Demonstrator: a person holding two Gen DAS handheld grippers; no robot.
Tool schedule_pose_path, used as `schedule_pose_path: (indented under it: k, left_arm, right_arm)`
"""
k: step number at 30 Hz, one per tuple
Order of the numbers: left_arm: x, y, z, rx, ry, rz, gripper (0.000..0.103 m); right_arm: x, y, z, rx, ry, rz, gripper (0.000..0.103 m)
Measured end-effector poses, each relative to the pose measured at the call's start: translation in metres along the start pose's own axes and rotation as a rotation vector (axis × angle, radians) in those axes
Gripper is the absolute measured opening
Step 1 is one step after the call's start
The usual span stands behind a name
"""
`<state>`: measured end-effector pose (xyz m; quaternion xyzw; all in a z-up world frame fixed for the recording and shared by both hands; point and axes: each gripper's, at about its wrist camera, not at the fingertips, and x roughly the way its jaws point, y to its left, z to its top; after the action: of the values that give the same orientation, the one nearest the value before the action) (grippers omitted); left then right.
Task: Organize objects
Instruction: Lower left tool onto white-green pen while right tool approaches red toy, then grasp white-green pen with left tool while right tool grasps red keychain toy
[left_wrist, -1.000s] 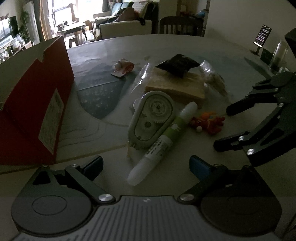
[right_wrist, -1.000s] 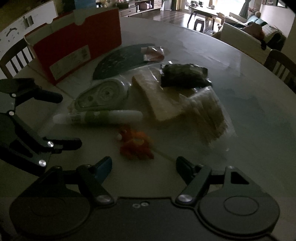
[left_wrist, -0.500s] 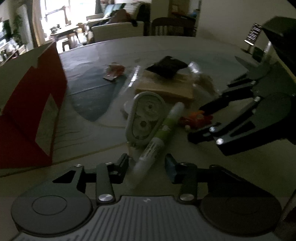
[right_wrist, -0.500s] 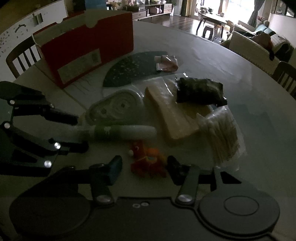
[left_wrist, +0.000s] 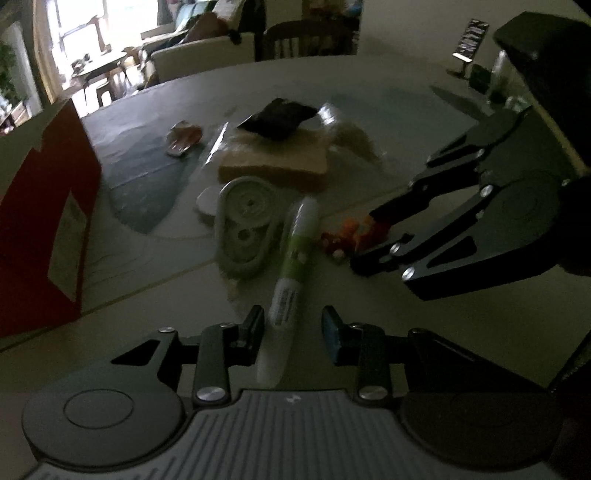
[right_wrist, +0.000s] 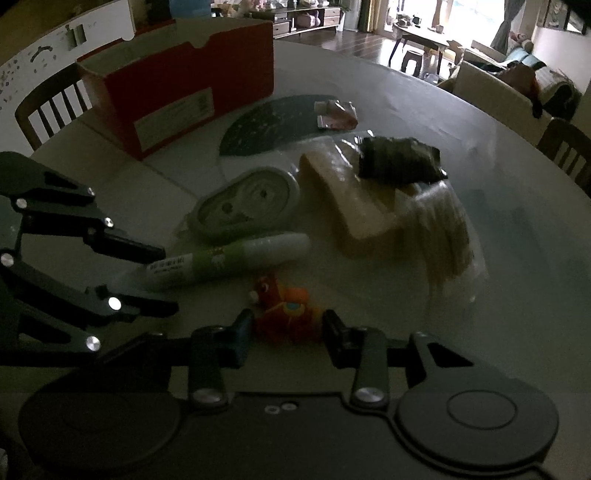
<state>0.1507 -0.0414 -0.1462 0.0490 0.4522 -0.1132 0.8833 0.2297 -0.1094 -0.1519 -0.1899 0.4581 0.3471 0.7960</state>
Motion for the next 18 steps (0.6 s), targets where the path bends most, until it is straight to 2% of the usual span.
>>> schedule_pose_path:
  k: [3,12,13,15,18]
  left_arm:
    - [0.005,-0.006,0.003,0.028,0.013,0.000,0.033]
    - [0.020,-0.011,0.016,0.028,0.030,-0.012,0.032]
    - [0.020,-0.014,0.016,0.038,0.031,-0.010,0.030]
    - [0.019,-0.019,0.016,0.059,0.033,-0.026,0.018]
    - [0.018,-0.026,0.014,0.086,0.035,-0.026,0.016]
  right_arm:
    - [-0.005,0.001,-0.007,0.012,0.001,-0.002,0.038]
    - [-0.018,-0.002,-0.024,0.060,0.002,-0.015,0.038]
    - [-0.019,-0.002,-0.026,0.068,0.002,-0.017,0.038]
    - [-0.021,-0.003,-0.028,0.079,0.001,-0.017,0.038]
    - [-0.024,-0.004,-0.031,0.105,-0.001,-0.015,0.038]
